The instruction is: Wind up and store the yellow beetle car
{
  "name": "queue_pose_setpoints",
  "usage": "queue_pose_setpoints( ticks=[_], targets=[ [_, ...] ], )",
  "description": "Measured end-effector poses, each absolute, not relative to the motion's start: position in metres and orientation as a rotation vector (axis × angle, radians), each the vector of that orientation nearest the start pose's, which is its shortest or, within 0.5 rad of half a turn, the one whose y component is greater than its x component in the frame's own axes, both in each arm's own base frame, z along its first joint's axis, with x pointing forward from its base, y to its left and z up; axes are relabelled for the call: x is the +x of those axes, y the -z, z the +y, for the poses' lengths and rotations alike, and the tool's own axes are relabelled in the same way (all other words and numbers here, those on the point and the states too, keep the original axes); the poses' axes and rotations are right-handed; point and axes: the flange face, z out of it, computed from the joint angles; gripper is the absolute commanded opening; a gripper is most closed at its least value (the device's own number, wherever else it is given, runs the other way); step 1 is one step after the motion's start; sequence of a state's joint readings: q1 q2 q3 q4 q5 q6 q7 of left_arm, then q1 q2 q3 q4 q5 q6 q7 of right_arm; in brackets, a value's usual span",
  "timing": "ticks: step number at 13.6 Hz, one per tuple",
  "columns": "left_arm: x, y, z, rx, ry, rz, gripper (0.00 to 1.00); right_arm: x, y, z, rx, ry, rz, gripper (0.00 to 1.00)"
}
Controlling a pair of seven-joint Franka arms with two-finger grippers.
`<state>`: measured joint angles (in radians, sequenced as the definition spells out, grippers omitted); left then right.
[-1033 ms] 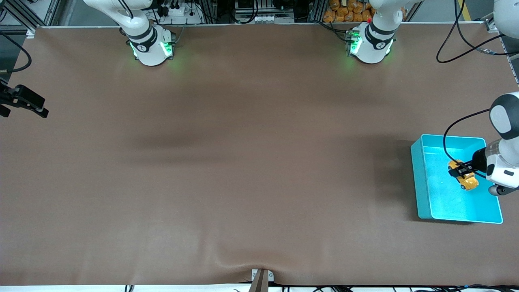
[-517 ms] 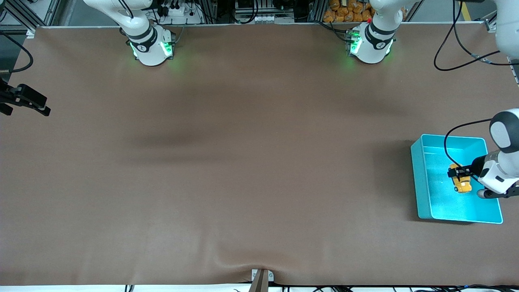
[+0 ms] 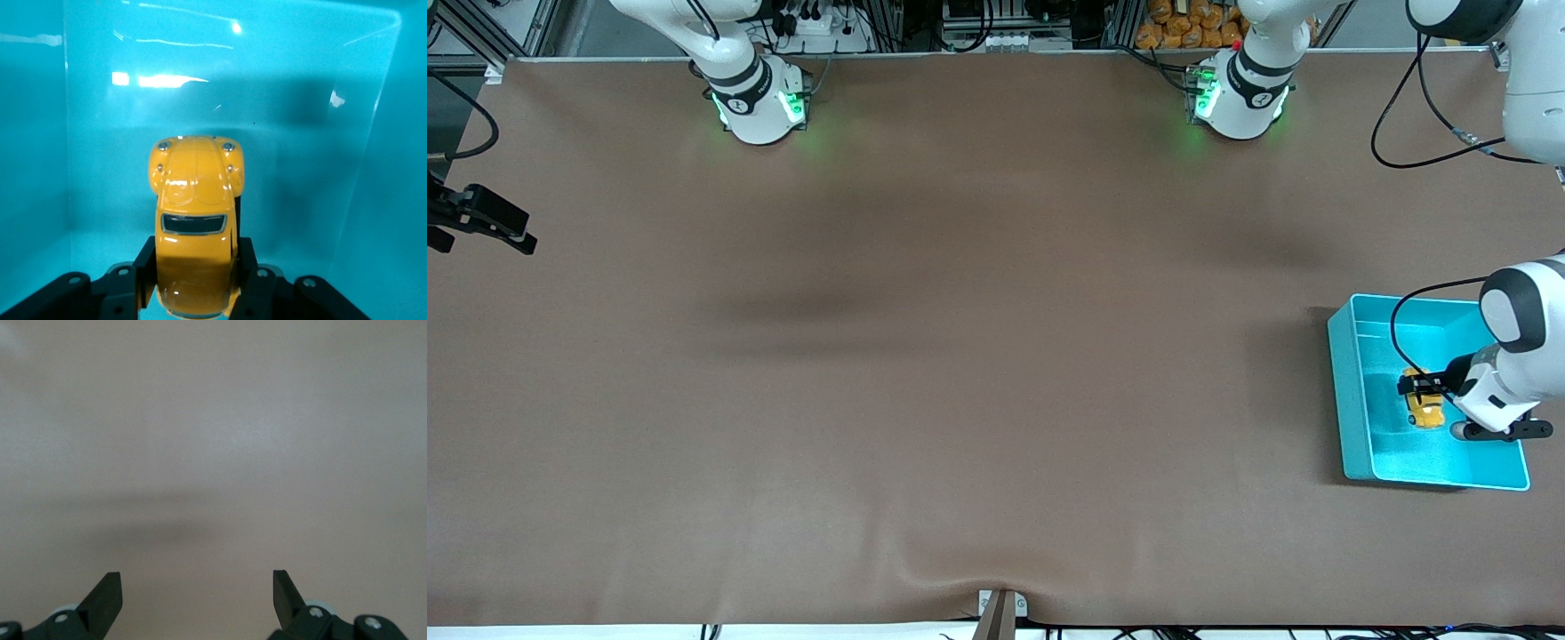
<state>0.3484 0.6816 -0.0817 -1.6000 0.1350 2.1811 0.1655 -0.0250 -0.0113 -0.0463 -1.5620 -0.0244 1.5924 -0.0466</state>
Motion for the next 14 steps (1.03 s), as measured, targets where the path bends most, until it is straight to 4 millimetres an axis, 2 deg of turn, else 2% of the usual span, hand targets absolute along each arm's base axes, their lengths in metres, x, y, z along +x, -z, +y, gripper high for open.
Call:
queue_pose_setpoints(
  ticks=[3, 4, 5, 6, 8, 10, 12, 14],
  targets=[
    [0.655, -0.205, 0.192, -3.079, -0.215, -0.008, 0.0, 0.552, -0.637, -0.042, -3.167, 0.062, 0.04, 1.0],
    [0.654, -0.2, 0.192, -3.079, -0.225, -0.006, 0.27, 0.552, -0.637, -0.042, -3.167, 0.058, 0.04, 1.0],
    [0.653, -0.196, 0.191, -3.081, -0.233, -0.006, 0.85, 0.551, -0.636, -0.042, -3.167, 0.049, 0.04, 1.0],
    [0.653, -0.194, 0.191, -3.081, -0.237, -0.006, 1.0, 0.549, -0.635, -0.042, -3.166, 0.026, 0.04, 1.0],
    [0.655, -0.197, 0.19, -3.082, -0.226, -0.002, 1.0, 0.545, -0.63, -0.042, -3.163, -0.047, 0.041, 1.0],
    [0.662, -0.207, 0.185, -3.082, -0.191, 0.01, 1.0, 0.541, -0.625, -0.042, -3.158, -0.116, 0.042, 1.0],
    [0.672, -0.238, 0.182, -3.075, -0.114, 0.017, 1.0, 0.541, -0.622, -0.042, -3.156, -0.14, 0.042, 1.0],
    [0.679, -0.287, 0.179, -3.059, -0.016, 0.023, 1.0, 0.541, -0.622, -0.041, -3.156, -0.138, 0.041, 1.0]
  ],
)
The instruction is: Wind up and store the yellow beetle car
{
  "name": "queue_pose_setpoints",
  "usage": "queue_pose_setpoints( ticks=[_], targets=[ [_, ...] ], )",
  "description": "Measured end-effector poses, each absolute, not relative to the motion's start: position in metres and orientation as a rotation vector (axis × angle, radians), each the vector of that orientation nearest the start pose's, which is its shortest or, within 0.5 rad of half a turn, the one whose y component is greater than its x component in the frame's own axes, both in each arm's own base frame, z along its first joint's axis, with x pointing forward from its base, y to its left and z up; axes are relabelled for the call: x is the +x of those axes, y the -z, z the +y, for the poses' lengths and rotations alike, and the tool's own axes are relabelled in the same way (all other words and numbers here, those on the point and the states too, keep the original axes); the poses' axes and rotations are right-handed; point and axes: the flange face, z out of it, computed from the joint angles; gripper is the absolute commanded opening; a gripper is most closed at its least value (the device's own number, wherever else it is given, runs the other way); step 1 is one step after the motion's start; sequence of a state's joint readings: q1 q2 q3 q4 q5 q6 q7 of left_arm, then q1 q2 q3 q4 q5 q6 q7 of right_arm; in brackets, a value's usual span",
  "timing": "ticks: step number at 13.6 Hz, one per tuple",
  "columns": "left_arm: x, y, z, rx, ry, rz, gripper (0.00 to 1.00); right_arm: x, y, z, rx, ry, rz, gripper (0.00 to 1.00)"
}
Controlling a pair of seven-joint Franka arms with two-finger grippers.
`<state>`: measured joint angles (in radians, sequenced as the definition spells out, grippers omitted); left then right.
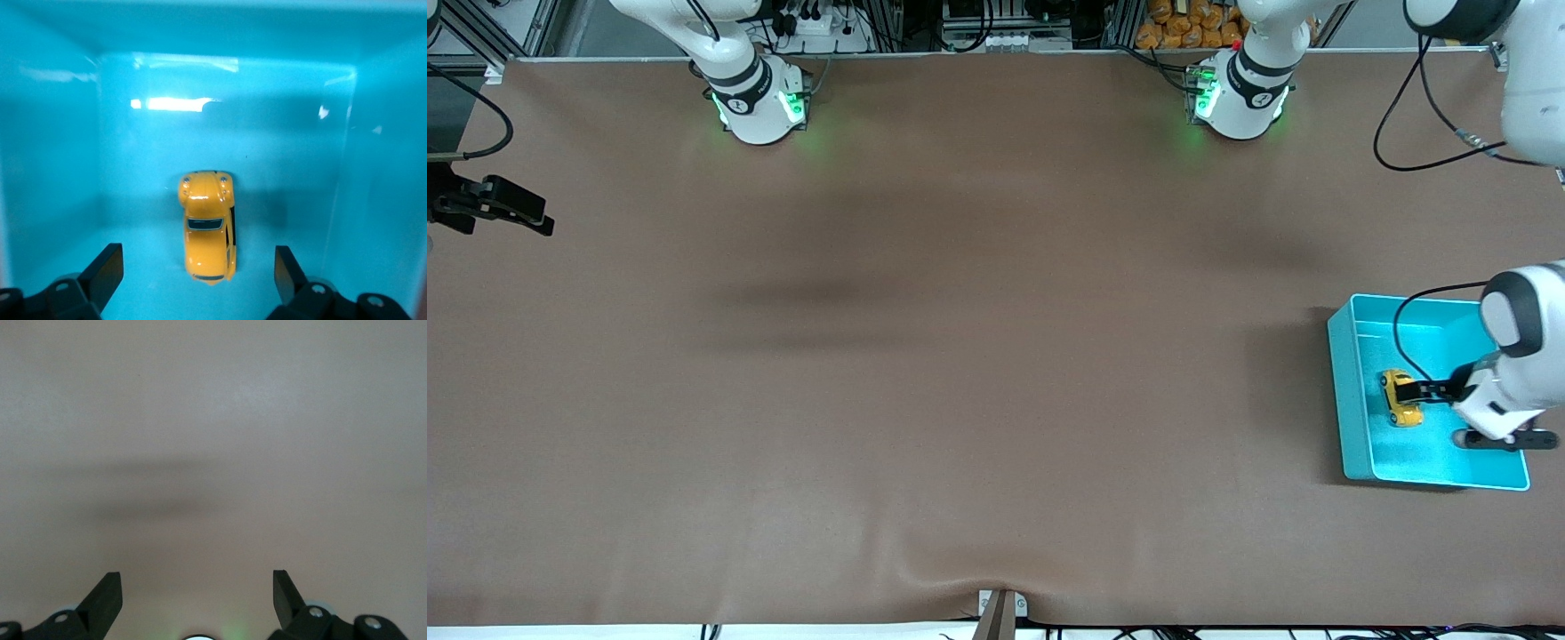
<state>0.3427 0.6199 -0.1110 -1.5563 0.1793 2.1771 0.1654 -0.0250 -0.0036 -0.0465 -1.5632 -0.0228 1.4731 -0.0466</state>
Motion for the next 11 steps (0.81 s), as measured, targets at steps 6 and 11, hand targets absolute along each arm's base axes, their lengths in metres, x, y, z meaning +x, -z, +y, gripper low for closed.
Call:
queue_pose_setpoints(
  ticks=[6, 11],
  targets=[
    [0.664, -0.428, 0.117, -3.086, 0.023, 0.069, 1.0, 0.542, -0.629, -0.037, -3.129, -0.111, 0.036, 1.0],
    [0.627, -0.514, 0.048, -3.087, -0.055, 0.043, 1.0, 0.541, -0.629, -0.041, -3.108, -0.106, 0.052, 1.0]
  ],
)
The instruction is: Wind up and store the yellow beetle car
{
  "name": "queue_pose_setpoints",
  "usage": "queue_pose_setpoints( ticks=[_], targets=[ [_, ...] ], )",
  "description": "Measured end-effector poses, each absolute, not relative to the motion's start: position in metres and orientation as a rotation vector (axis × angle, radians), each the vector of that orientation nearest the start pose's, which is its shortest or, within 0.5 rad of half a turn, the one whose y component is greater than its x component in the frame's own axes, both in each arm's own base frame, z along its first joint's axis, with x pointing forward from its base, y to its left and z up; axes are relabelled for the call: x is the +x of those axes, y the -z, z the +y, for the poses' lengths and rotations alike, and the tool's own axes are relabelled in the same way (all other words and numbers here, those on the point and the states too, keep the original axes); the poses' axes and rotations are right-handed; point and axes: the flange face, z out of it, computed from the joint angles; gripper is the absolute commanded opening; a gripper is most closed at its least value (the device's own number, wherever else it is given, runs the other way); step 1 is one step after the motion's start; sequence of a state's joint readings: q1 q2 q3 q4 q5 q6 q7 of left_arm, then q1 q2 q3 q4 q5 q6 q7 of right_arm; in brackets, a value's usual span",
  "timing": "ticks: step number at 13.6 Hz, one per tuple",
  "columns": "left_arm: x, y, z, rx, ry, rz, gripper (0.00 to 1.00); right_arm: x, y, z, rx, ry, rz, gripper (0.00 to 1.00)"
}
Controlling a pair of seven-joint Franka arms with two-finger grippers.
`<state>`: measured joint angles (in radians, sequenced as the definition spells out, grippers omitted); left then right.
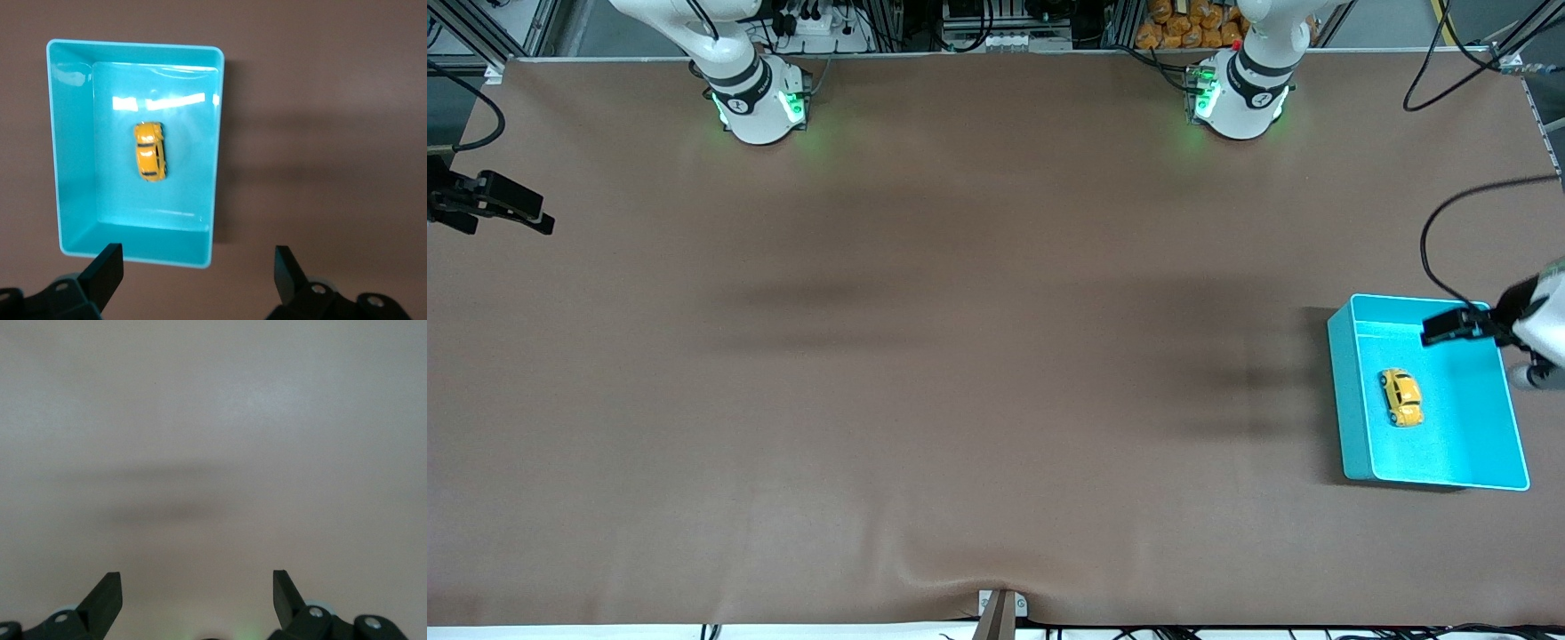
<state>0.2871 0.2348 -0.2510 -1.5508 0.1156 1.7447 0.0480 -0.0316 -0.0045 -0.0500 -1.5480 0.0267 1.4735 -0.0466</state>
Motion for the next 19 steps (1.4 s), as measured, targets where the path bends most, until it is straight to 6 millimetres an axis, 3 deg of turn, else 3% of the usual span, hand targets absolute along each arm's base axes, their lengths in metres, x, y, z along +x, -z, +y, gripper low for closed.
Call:
queue_pose_setpoints(
  ticks=[4, 7, 11, 19],
  targets=[
    [0.587, -0.578, -0.02, -3.083, -0.068, 0.044, 1.0, 0.542, -0.63, -0.042, -3.108, -0.103, 0.055, 1.0],
    [0.559, -0.609, -0.049, -3.077, -0.084, 0.063, 1.0, 0.542, -0.63, -0.042, -3.108, -0.102, 0.055, 1.0],
    [0.536, -0.634, -0.045, -3.106, -0.106, 0.04, 1.0, 0.542, -0.629, -0.043, -3.108, -0.102, 0.056, 1.0],
    [0.524, -0.659, -0.06, -3.142, -0.114, 0.082, 1.0, 0.544, -0.626, -0.043, -3.108, -0.105, 0.057, 1.0]
  ],
)
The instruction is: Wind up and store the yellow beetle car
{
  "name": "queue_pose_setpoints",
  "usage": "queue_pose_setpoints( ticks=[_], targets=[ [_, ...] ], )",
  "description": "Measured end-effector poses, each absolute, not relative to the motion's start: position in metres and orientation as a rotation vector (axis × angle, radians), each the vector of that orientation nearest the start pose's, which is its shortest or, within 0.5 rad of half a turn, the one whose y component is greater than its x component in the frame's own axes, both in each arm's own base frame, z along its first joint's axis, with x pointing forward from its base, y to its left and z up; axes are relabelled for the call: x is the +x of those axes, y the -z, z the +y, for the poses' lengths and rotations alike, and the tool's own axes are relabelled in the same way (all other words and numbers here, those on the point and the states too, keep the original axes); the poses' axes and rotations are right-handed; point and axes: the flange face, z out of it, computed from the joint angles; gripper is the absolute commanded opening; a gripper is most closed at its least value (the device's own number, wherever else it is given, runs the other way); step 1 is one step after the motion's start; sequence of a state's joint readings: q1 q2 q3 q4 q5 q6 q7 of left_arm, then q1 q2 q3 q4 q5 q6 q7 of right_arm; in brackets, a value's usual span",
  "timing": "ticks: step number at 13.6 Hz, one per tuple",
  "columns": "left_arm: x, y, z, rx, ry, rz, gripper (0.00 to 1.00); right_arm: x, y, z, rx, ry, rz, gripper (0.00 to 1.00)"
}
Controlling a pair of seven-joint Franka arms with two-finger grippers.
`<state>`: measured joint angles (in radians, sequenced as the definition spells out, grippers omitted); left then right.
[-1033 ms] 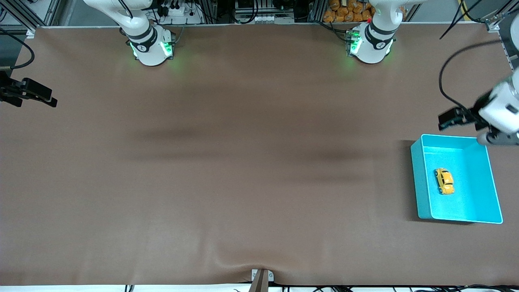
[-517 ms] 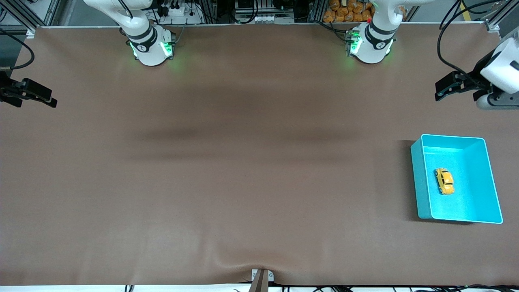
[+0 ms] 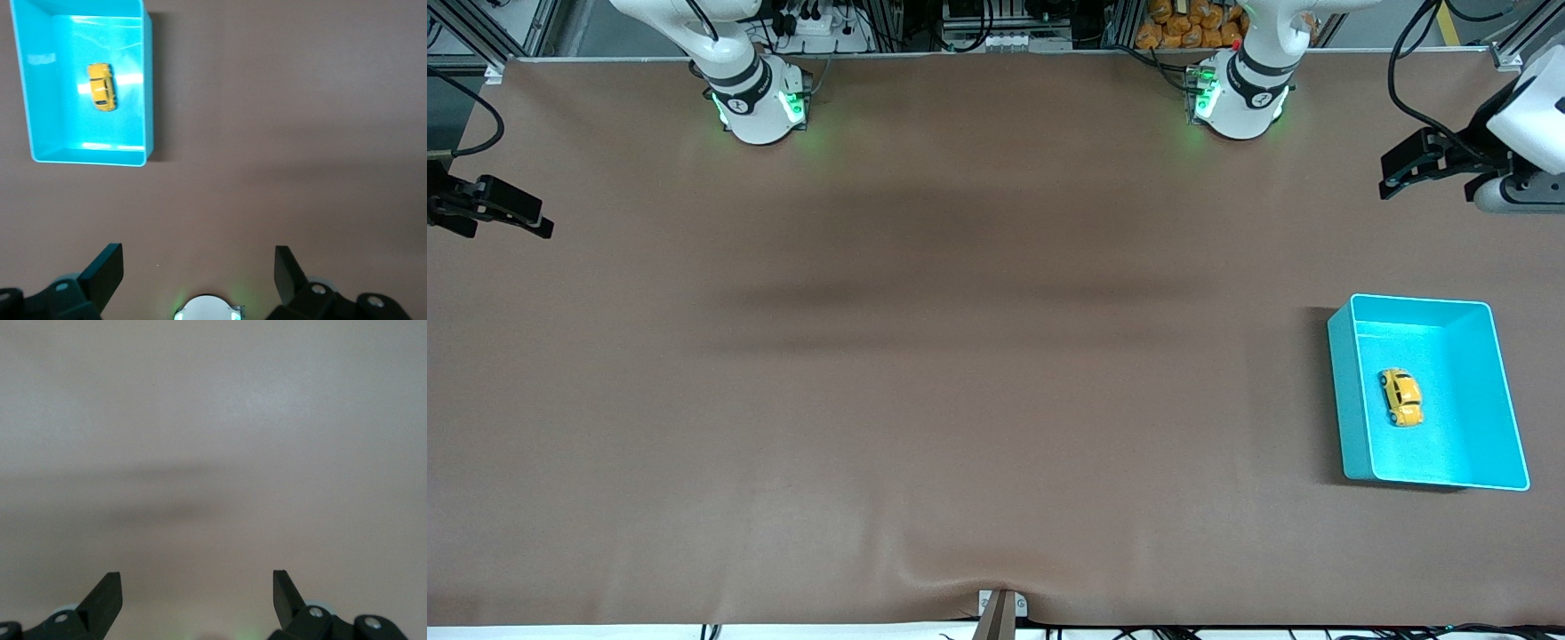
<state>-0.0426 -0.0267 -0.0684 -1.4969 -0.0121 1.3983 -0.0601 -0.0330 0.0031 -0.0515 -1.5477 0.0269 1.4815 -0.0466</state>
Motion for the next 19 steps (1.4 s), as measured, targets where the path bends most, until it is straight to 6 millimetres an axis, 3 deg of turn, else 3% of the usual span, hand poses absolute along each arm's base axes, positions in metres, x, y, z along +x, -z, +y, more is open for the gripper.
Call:
queue_pose_setpoints(
  ticks=[5, 19],
  targets=[
    [0.5242, -0.6693, -0.0599, -3.157, -0.079, 0.08, 1.0, 0.5446, -0.626, -0.043, -3.108, -0.104, 0.057, 1.0],
    [0.5248, -0.6701, -0.0603, -3.151, -0.068, 0.083, 1.0, 0.5452, -0.6262, -0.0489, -3.109, -0.093, 0.074, 1.0]
  ],
)
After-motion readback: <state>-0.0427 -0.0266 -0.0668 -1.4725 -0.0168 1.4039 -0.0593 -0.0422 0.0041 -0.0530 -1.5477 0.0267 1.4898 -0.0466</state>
